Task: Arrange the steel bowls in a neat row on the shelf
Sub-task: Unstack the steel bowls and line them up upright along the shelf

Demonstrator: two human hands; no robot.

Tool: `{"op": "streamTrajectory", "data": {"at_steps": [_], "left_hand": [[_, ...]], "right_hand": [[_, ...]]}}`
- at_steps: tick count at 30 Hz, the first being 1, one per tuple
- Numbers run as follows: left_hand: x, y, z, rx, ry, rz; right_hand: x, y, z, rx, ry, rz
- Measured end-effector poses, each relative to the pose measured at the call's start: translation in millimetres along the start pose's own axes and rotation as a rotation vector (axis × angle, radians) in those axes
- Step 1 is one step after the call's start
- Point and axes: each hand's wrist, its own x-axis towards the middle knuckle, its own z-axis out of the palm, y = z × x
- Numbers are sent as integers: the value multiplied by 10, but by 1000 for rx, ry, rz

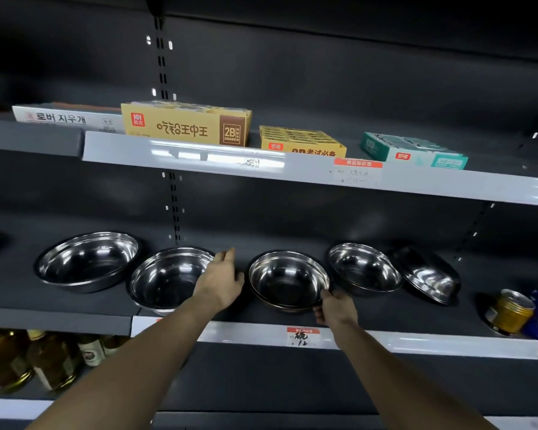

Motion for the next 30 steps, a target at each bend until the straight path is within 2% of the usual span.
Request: {"op": "streamTrajectory", "data": {"at_steps": [6, 14, 19, 30], "left_hand": [[-25, -108, -19, 80, -28, -31], [7, -187, 1, 282, -54, 37], [45, -122, 57, 264, -61, 72], [197, 331, 271, 197, -92, 274]], "right_hand": [[7, 36, 67, -16, -27, 36], [-51, 29, 11, -31, 8, 62], [-78, 47, -128, -36, 73, 72], [-181, 190, -548, -48, 231, 97]]}}
